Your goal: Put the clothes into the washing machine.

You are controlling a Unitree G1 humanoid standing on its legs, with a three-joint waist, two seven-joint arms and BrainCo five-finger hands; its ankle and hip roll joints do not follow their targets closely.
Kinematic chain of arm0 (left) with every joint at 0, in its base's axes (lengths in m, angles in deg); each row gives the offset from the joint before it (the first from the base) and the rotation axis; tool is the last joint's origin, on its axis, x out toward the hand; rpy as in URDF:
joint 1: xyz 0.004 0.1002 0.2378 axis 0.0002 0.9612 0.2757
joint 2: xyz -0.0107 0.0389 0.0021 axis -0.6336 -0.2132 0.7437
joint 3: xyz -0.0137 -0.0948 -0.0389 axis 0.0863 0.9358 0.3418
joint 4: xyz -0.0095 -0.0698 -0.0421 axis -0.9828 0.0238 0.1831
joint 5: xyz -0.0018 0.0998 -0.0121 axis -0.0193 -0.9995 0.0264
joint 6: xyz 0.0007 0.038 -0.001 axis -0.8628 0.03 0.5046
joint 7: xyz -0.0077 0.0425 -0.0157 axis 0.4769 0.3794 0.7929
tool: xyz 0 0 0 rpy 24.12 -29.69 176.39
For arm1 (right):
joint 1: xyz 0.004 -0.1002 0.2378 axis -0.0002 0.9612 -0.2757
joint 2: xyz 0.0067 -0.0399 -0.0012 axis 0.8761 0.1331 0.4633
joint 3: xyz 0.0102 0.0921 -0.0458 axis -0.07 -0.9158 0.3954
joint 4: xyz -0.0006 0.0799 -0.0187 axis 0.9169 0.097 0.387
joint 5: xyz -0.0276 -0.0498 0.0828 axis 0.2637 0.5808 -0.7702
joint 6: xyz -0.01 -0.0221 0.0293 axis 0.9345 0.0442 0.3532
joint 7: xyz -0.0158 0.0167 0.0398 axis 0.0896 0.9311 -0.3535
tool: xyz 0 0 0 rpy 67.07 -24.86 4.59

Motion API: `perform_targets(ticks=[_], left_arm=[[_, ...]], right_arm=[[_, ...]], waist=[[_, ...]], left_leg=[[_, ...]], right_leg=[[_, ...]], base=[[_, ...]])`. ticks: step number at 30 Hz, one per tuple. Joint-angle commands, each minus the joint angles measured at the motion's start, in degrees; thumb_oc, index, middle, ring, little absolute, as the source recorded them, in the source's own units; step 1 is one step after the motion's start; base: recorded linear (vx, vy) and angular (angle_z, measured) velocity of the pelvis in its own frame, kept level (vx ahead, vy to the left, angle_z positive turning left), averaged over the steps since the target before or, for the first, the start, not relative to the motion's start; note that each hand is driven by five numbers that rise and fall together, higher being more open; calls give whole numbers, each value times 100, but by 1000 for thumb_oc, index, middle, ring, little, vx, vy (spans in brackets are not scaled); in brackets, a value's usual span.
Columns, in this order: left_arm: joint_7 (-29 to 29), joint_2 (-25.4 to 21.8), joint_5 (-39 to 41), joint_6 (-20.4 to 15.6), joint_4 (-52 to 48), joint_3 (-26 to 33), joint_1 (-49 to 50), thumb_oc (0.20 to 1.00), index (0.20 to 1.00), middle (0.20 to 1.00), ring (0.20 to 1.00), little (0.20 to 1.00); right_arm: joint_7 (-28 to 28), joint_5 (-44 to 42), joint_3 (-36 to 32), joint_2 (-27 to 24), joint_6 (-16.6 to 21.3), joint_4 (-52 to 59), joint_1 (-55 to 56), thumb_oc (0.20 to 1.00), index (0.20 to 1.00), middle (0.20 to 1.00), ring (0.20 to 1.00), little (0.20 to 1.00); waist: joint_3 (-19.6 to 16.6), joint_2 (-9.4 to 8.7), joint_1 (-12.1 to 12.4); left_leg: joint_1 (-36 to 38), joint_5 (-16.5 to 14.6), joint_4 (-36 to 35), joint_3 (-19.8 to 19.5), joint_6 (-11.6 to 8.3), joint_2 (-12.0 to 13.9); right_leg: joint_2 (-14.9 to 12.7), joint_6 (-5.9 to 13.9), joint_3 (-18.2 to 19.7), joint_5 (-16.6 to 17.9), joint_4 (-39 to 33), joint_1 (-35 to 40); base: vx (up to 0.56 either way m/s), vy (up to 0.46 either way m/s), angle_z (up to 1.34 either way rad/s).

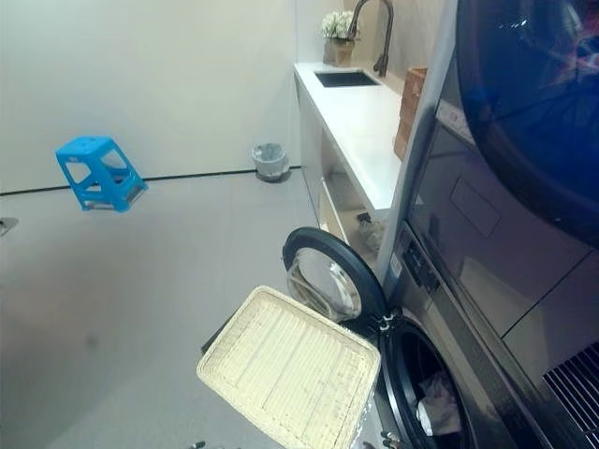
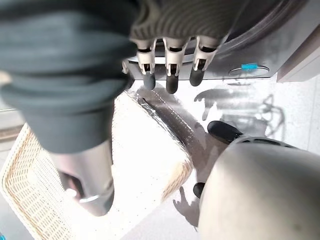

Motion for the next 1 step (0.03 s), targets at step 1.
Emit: perform_targets(ticks=[1], left_arm=[[-106,50,-295,-39,138,132,-362,1000,1000,1000,1000,1000]], right_arm=[[-78,145,197,62,-150,-26,-281,1000,1000,1000,1000,1000]], waist=[[76,-185,91]], left_leg=[[129,-506,342,449,69,-379]], right_leg=[[83,348,271,-432,238,250]], base=[[70,10,-1]])
